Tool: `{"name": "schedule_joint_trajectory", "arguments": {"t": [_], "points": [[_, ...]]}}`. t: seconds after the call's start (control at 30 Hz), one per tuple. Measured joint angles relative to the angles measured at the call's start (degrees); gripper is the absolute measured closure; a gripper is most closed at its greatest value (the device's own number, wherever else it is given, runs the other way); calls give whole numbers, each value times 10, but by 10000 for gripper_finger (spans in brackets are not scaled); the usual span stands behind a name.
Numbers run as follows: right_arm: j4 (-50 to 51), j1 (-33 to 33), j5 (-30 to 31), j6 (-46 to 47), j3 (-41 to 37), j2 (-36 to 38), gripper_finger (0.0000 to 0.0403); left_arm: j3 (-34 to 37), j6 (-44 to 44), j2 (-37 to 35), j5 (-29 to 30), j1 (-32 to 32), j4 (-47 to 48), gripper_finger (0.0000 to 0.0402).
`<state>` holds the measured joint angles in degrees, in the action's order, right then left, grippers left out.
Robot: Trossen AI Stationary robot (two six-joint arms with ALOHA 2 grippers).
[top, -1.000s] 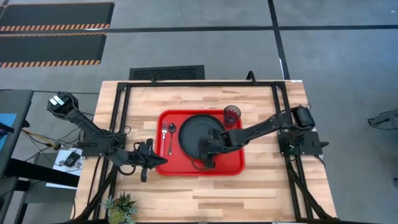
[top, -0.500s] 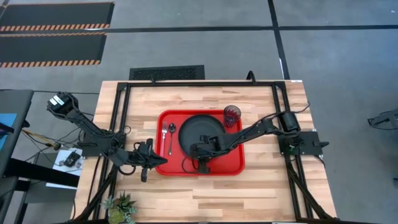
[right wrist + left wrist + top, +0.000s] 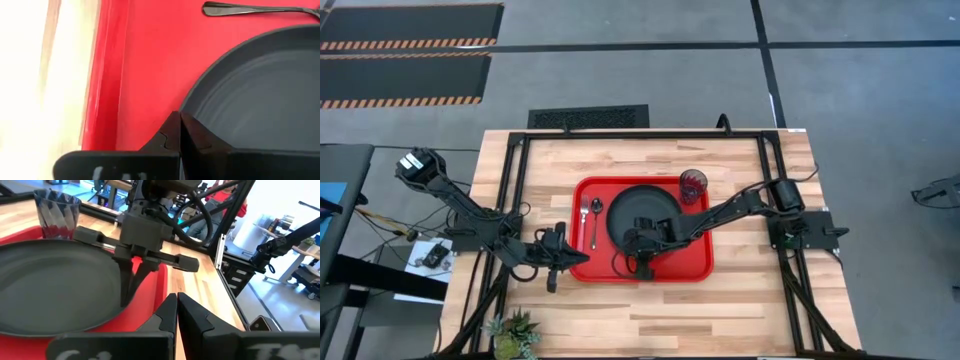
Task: Pick and place plate/cup/fork/spoon on tray
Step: Adjust the red serving tray and the black plate on the table, then return to Home Position
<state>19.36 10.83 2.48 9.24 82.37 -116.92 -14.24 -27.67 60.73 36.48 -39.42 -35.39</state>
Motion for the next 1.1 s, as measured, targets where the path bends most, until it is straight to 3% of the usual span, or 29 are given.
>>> {"name": "schedule_joint_trajectory", "arguments": {"t": [0.17, 0.3, 0.47, 0.7, 1.1], "points": [[6, 0, 8, -47, -1, 19, 391, 0, 42, 0, 15, 3, -4, 401], [-48, 1, 33, -78, -27, 45, 398, 19, 74, 0, -38, 21, -57, 401], [-200, 1, 10, -106, -123, 93, 399, 58, 121, 0, -73, 46, -144, 401], [-325, 8, -11, -124, -258, 203, 399, 69, 169, 0, -128, 91, -155, 401], [-424, 8, -11, -137, -455, 409, 399, 69, 201, 0, -306, 254, -157, 401]]}}
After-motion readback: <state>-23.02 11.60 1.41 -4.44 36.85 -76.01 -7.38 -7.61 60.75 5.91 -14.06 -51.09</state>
